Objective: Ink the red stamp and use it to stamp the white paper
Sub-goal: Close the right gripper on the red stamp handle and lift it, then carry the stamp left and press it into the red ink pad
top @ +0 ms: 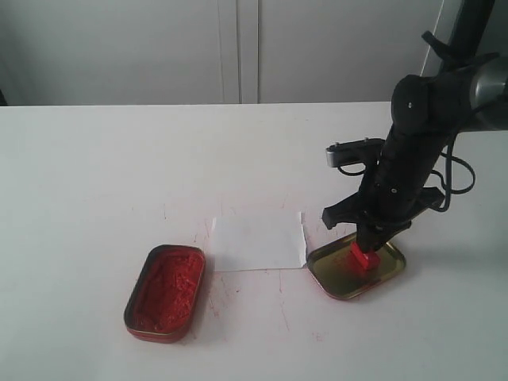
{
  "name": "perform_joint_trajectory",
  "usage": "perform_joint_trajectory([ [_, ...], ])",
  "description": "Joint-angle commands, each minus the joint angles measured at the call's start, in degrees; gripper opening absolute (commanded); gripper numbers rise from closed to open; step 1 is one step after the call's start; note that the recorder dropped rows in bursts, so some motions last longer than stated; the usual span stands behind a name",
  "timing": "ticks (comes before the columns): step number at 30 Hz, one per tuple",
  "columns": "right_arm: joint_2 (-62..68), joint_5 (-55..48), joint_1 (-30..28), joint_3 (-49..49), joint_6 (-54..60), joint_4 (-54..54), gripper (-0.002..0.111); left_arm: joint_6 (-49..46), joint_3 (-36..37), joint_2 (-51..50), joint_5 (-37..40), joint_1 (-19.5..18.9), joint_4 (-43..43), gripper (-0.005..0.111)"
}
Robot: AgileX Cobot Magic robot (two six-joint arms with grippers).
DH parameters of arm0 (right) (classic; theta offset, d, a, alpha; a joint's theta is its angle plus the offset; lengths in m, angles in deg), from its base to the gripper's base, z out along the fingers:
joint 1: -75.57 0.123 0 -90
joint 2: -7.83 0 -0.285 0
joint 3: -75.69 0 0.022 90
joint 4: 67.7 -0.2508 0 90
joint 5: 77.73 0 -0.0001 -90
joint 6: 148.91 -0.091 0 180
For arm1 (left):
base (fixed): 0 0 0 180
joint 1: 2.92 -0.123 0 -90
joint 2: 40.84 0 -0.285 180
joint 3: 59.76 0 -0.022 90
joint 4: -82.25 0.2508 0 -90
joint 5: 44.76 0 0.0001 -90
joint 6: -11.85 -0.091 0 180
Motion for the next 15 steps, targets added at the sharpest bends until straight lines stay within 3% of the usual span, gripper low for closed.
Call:
perform_joint_trajectory([
  [1, -0.1, 0.2, 0.0, -0.2, -1.6, 1.4, 0.0, 0.2, 0.4, 0.2, 0.0, 0.4, -0.2, 0.0],
  [15, -8.5, -0.1, 0.6, -0.2, -1.7, 0.9, 0.0, 0.2, 0.4, 0.2, 0.0, 0.4, -0.2, 0.0],
])
